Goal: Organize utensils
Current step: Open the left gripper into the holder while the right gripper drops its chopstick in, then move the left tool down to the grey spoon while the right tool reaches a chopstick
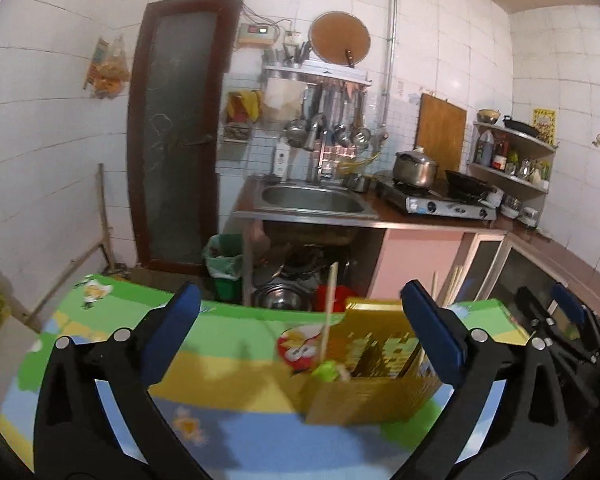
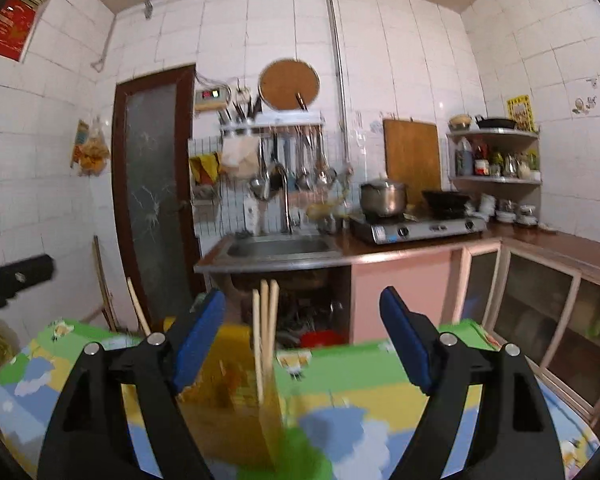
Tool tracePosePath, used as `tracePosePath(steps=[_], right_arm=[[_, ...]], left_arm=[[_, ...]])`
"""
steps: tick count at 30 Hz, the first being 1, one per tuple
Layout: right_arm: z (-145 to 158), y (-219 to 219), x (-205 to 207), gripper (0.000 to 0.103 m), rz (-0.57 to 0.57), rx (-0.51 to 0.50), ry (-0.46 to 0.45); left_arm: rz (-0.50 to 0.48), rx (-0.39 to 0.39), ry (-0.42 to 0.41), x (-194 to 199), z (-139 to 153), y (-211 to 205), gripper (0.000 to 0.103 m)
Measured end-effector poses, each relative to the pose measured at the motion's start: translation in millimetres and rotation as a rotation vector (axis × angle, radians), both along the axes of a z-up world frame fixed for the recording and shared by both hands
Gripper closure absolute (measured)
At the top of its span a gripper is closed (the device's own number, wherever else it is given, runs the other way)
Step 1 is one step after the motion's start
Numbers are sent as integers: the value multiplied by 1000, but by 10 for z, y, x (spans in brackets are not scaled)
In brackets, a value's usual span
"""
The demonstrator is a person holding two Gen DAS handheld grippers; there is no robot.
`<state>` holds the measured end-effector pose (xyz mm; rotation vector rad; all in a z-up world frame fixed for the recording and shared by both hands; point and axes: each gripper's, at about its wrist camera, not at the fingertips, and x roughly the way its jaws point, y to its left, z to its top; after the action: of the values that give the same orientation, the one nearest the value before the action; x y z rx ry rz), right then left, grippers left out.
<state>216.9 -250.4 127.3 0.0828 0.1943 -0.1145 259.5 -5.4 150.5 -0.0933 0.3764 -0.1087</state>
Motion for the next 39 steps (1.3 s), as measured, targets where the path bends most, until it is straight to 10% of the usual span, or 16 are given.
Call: tracePosePath(steps=[19,39], right_arm=[[-930,-3,-703,14,-10,-4,321],[-1684,336,-580,15,21,-9,617]], left_arm=[[34,133,228,-735,-1181,92,5],[68,82,500,-707,-1987,126,5]])
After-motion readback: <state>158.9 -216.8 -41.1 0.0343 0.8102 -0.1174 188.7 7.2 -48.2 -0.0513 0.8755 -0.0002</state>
